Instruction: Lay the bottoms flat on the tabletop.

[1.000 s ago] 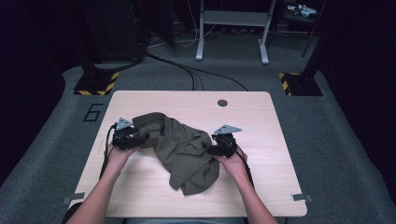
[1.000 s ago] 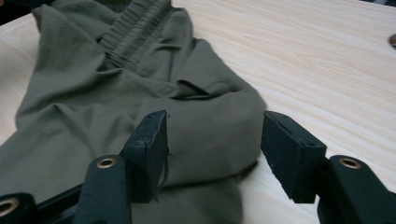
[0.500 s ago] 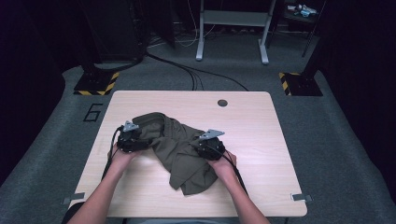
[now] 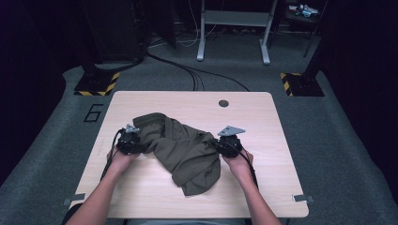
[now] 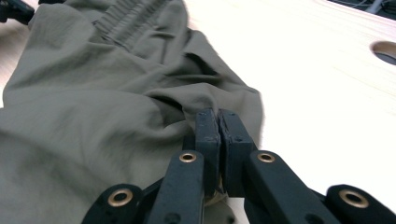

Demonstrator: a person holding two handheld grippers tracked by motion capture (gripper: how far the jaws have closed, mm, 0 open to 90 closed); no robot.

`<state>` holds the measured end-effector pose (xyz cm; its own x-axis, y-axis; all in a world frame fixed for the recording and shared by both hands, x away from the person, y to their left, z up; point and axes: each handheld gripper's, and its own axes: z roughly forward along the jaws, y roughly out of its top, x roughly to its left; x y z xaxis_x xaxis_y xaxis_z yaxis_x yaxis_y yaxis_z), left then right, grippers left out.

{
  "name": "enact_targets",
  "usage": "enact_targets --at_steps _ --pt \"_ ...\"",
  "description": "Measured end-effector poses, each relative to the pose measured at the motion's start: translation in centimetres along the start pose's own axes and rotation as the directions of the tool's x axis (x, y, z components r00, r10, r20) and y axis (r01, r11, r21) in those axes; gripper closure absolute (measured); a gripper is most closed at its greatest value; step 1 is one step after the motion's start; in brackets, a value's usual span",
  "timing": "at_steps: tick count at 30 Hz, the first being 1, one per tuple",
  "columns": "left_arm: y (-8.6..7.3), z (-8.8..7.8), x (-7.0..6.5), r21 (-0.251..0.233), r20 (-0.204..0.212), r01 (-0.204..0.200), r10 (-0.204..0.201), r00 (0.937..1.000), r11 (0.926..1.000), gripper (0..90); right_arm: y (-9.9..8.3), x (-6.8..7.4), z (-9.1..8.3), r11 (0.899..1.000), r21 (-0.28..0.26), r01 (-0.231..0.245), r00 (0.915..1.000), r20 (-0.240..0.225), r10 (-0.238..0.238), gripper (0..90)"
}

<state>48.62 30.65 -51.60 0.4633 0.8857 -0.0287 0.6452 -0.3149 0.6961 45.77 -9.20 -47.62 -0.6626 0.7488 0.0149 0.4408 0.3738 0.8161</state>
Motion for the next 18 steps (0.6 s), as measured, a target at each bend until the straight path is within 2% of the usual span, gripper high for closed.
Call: enact_targets --at_steps 1,3,4,5,6,7,9,11,15,18 --pt "0.0 0.0 0.1 0.004 -0.003 -0.006 0.006 1.0000 1.0000 37.0 -0.2 -0.3 -0.4 1.000 -0.001 -0.011 0.9999 0.000 0.011 86.8" --pt "-0.1 0.1 0.1 -0.011 -0.005 0.012 -0.012 0.9999 0.9999 36.9 -0.7 -1.0 -0.9 1.000 -0.005 -0.019 0.9998 0.000 0.019 86.8" --pt "-0.1 0.1 0.3 -0.004 -0.005 -0.002 0.002 1.0000 1.0000 36.9 -0.9 -1.4 -1.2 1.000 -0.006 -0.021 0.9998 -0.003 0.021 86.7" --pt "-0.2 0.1 0.3 -0.006 -0.001 0.003 -0.003 1.0000 1.0000 36.9 -1.2 -1.6 -1.5 0.999 -0.003 -0.032 0.9995 -0.005 0.032 86.7" --pt "-0.2 0.2 0.3 -0.023 -0.007 0.010 -0.010 0.9999 0.9997 37.0 -1.5 -1.8 -1.7 0.999 -0.003 -0.032 0.9995 -0.003 0.032 86.6" --pt "-0.2 0.1 0.5 -0.005 0.004 0.003 -0.003 1.0000 1.0000 37.2 -1.7 -2.0 -1.9 0.999 -0.002 -0.037 0.9993 -0.005 0.037 86.6" --pt "-0.3 0.2 0.6 -0.026 0.003 0.022 -0.022 0.9997 0.9994 37.7 -2.2 -2.5 -2.4 0.999 0.007 -0.041 0.9992 -0.004 0.041 86.5" --pt "-0.2 0.1 0.8 -0.016 0.011 0.009 -0.008 0.9999 0.9998 38.1 -2.6 -2.9 -2.7 0.999 0.014 -0.032 0.9995 0.000 0.032 86.3" --pt "-0.3 0.2 0.8 -0.032 0.011 0.016 -0.015 0.9998 0.9994 38.5 -3.2 -3.9 -3.0 0.999 0.028 -0.016 0.9999 0.005 0.016 86.4" --pt "-0.3 0.2 0.8 -0.032 0.011 0.019 -0.019 0.9998 0.9993 38.7 -3.8 -4.9 -3.1 0.998 0.040 -0.049 0.9988 0.003 0.049 86.5"
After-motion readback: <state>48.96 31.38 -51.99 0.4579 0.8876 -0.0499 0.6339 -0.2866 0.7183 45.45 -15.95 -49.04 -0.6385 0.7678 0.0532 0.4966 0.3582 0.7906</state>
